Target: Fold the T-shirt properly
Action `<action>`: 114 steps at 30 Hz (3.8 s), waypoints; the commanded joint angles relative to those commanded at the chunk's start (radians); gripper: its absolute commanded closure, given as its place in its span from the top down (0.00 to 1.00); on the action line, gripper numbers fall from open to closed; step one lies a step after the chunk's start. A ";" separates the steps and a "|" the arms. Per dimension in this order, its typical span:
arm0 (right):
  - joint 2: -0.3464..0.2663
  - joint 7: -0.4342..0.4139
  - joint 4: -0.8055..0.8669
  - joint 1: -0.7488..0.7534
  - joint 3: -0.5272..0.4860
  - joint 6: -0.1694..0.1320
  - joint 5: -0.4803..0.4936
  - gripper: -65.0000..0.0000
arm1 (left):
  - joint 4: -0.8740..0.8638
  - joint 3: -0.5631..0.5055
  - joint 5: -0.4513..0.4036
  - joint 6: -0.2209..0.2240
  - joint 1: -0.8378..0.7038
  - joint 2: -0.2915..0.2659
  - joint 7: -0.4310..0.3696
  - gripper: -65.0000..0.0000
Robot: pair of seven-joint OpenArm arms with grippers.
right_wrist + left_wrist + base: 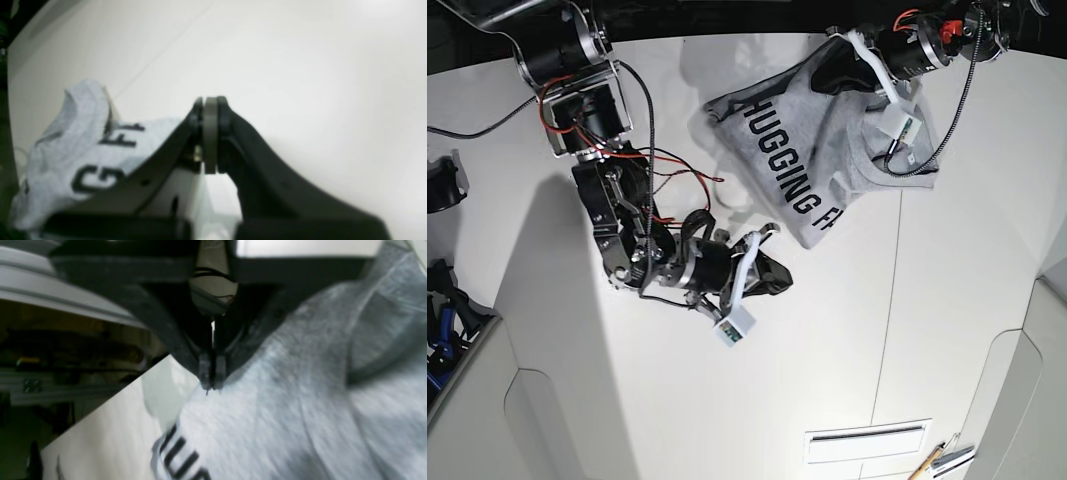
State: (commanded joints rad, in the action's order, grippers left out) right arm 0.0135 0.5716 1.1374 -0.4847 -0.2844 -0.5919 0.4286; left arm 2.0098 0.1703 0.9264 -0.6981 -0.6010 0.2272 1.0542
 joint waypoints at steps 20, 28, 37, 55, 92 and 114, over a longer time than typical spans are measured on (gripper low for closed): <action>0.090 0.009 -0.158 -0.050 -0.249 -0.014 -0.100 0.00 | -0.138 0.001 -0.145 0.000 0.053 0.009 -0.009 0.00; -0.006 0.043 -0.155 -0.050 -0.306 -0.014 -0.081 0.00 | -0.139 0.053 -0.191 0.000 0.147 0.012 -0.011 0.00; -0.155 0.171 -0.066 -0.035 -0.304 -0.014 0.119 0.00 | -0.139 0.055 -0.196 0.000 0.255 0.056 -0.026 0.00; -0.279 0.230 0.393 0.336 -0.240 -0.008 0.124 0.00 | -0.140 0.054 -0.210 0.000 0.322 0.056 -0.079 0.00; -0.277 0.275 0.449 0.383 0.106 -0.006 0.208 0.00 | -0.268 0.095 -0.086 0.000 0.239 0.055 -0.008 0.00; -0.375 0.510 0.575 0.556 0.413 -0.007 0.410 0.00 | -0.040 0.509 0.062 0.000 -0.006 0.056 0.080 0.00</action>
State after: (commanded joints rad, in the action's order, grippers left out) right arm -0.3618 1.0817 1.7123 0.0715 0.1287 -0.5991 0.8391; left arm 1.9697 0.6788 0.9886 -0.6981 -0.6071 0.2832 1.1343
